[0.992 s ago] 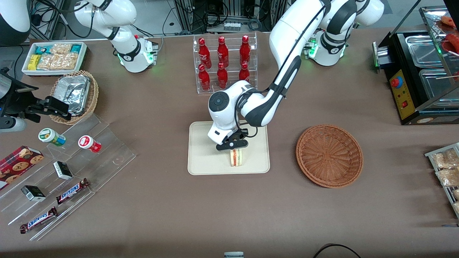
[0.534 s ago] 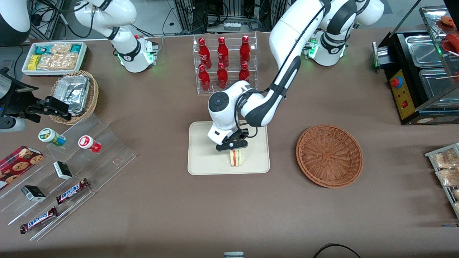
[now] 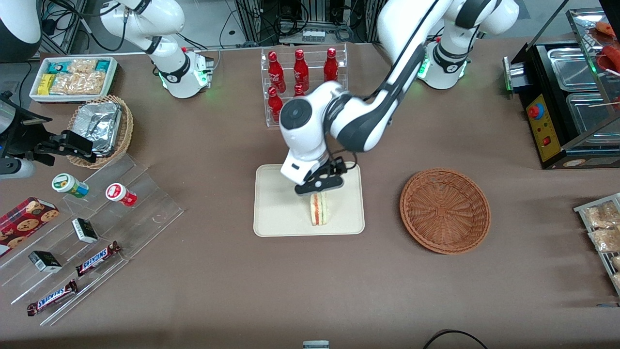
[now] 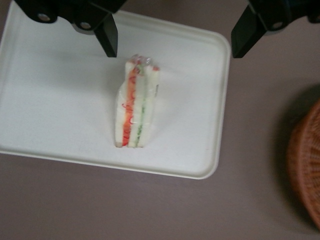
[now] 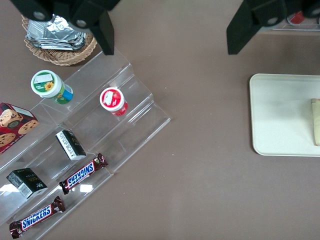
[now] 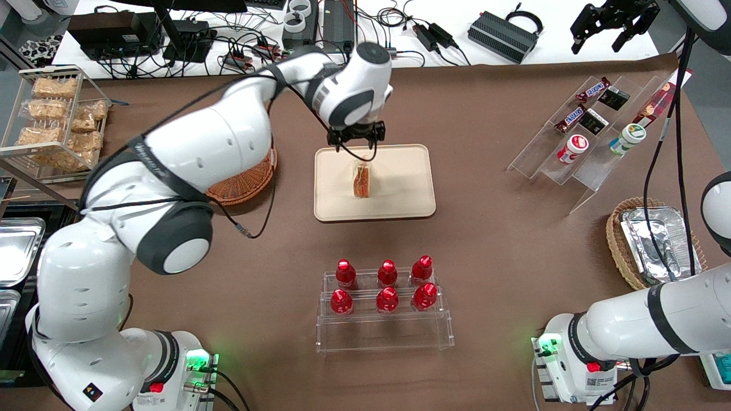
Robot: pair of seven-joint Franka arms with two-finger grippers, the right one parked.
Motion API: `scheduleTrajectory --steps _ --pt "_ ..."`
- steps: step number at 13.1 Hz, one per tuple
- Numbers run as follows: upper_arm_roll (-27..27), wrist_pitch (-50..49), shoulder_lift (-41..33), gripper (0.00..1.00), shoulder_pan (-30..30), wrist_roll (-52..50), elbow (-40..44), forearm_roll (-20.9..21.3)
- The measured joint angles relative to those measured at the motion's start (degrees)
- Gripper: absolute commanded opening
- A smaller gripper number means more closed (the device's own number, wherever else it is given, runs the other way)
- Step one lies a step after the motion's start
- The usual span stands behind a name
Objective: Place sandwich from basket to tray
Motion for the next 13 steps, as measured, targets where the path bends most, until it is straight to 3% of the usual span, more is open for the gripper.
scheduleTrajectory --steps 8,13 --pt "0.6 -13.3 -13.7 1.00 10.9 1.3 -0.3 -0.9" --pt "0.8 -18.8 -21.7 1.00 19.4 15.8 -4.2 -1.0"
